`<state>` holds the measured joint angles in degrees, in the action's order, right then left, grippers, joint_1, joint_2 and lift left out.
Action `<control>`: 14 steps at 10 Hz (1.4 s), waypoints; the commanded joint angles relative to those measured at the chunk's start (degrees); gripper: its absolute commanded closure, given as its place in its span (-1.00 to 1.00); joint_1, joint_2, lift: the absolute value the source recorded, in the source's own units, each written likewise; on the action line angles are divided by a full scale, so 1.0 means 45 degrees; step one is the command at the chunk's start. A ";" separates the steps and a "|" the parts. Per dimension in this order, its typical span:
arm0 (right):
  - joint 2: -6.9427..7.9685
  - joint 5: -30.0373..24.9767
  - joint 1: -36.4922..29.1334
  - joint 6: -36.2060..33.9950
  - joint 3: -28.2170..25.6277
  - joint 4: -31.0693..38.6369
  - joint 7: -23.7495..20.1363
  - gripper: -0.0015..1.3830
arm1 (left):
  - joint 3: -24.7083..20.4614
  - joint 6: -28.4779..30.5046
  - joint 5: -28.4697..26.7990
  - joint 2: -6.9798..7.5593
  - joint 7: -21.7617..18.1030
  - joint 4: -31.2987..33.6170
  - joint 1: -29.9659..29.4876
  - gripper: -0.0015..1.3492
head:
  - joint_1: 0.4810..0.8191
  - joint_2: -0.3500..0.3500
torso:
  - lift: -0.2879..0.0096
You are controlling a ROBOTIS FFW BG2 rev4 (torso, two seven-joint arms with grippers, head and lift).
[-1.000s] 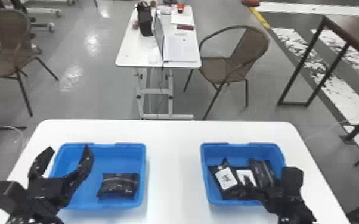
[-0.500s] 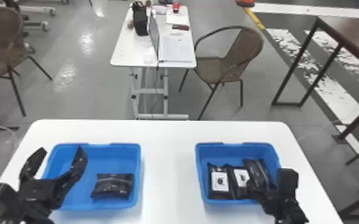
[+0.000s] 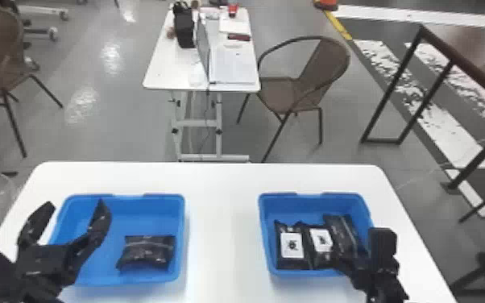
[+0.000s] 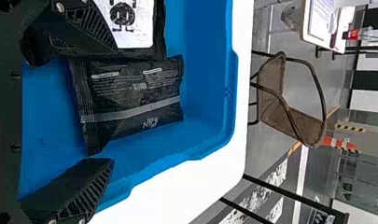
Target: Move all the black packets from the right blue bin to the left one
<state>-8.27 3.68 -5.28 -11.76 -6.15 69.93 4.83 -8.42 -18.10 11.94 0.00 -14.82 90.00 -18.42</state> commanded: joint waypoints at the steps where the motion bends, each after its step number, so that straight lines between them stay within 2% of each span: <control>1: -0.0019 0.0237 0.0177 0.0171 0.0020 -0.0305 -0.0018 -0.86 | -0.0004 -0.0020 0.0003 -0.0033 -0.0008 0.0000 -0.0009 -0.81 | 0.27 -0.35 | 0.94; 3: -0.0019 0.0491 0.0665 0.0660 0.0079 -0.1144 -0.0350 -0.86 | -0.0023 -0.0216 0.0042 -0.0033 0.0011 -0.0059 -0.0009 -0.81 | 0.27 -0.34 | 0.94; 6: 0.0118 0.0686 0.1232 0.1070 0.0098 -0.2043 -0.0291 -0.86 | -0.0043 -0.0372 0.0120 -0.0033 -0.0008 -0.0117 -0.0028 -0.81 | 0.27 -0.31 | 0.94; 9: 0.0098 0.1037 0.0978 0.0855 0.0098 -0.1808 0.0607 -0.86 | -0.0179 -0.0450 0.0159 -0.0033 -0.0028 -0.0137 -0.0106 -0.81 | 0.27 -0.31 | 0.94; 11: 0.0059 0.1096 0.0997 0.0757 0.0098 -0.1828 0.0744 -0.84 | -0.0258 -0.0470 0.0159 -0.0033 -0.0047 -0.0176 -0.0126 -0.81 | 0.27 -0.33 | 0.94; 14: 0.0001 0.1409 0.1095 0.0601 0.0098 -0.1945 0.0763 -0.34 | -0.0277 -0.0470 0.0179 -0.0033 -0.0086 -0.0195 -0.0126 -0.81 | 0.27 -0.34 | 0.94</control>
<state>-8.25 9.72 -0.40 -8.73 -5.72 61.22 8.25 -9.66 -20.17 12.73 0.00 -15.21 89.13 -18.93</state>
